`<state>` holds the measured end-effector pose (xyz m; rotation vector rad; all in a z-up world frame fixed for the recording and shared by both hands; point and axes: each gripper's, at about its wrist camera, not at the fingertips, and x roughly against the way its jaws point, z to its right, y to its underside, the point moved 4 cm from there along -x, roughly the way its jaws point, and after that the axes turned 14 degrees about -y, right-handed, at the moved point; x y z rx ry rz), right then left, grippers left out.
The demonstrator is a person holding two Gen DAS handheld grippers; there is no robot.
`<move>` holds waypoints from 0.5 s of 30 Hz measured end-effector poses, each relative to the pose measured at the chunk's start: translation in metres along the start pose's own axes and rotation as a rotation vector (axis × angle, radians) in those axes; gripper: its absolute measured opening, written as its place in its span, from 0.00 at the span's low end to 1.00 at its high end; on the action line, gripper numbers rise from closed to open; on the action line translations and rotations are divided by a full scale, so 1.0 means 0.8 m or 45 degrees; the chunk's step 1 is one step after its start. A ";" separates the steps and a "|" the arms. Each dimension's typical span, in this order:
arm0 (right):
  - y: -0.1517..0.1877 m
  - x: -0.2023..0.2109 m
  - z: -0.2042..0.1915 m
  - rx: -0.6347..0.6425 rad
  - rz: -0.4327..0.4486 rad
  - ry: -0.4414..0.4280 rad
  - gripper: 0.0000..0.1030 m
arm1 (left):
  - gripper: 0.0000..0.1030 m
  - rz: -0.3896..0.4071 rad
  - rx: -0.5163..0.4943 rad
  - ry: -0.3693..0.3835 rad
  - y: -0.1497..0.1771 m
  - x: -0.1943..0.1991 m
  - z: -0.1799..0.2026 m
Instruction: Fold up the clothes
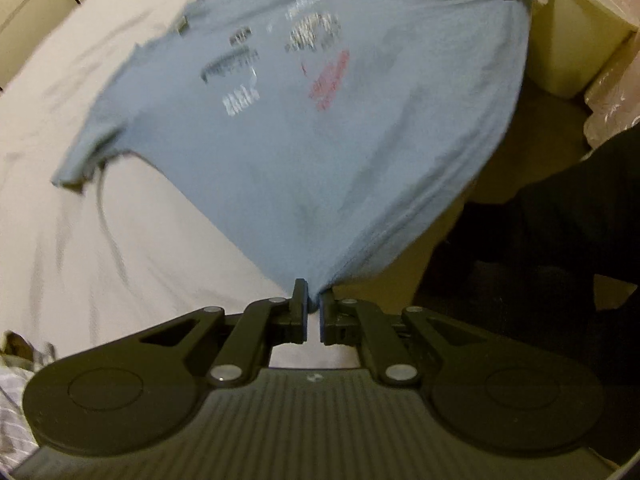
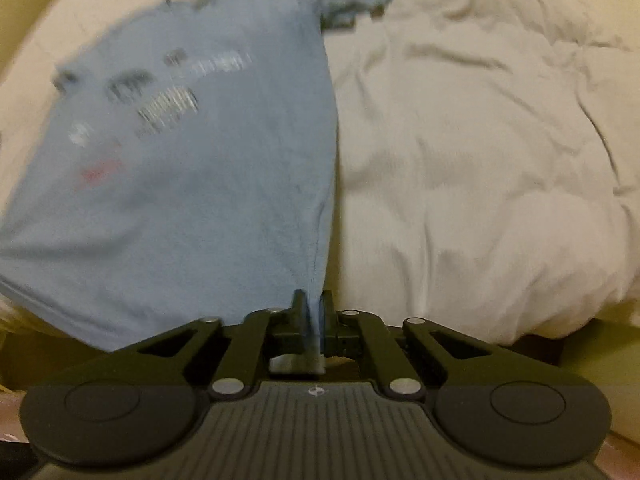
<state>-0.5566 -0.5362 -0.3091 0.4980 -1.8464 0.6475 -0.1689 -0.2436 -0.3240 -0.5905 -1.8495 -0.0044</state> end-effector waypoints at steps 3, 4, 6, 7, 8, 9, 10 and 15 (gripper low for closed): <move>0.005 -0.005 -0.003 -0.033 0.010 0.028 0.16 | 0.08 -0.019 -0.038 0.026 0.012 0.001 0.008; 0.006 -0.001 -0.005 -0.031 0.021 0.031 0.20 | 0.08 -0.015 -0.034 0.030 0.016 0.005 0.009; 0.006 0.005 -0.009 -0.031 0.038 0.031 0.24 | 0.08 -0.016 0.012 0.033 0.025 0.010 0.004; 0.006 0.006 -0.009 -0.040 0.037 0.023 0.25 | 0.08 -0.018 0.040 0.028 0.029 0.011 -0.001; 0.005 0.007 -0.010 -0.048 0.037 0.015 0.25 | 0.08 -0.019 0.070 0.017 0.032 0.012 -0.006; 0.003 0.008 -0.011 -0.051 0.040 0.007 0.28 | 0.09 -0.018 0.105 0.003 0.032 0.013 -0.012; -0.001 0.009 -0.013 -0.046 0.046 -0.002 0.30 | 0.09 -0.015 0.143 -0.011 0.030 0.012 -0.020; -0.063 0.004 -0.021 0.075 0.097 -0.010 0.31 | 0.17 0.029 0.334 -0.105 0.009 0.010 -0.074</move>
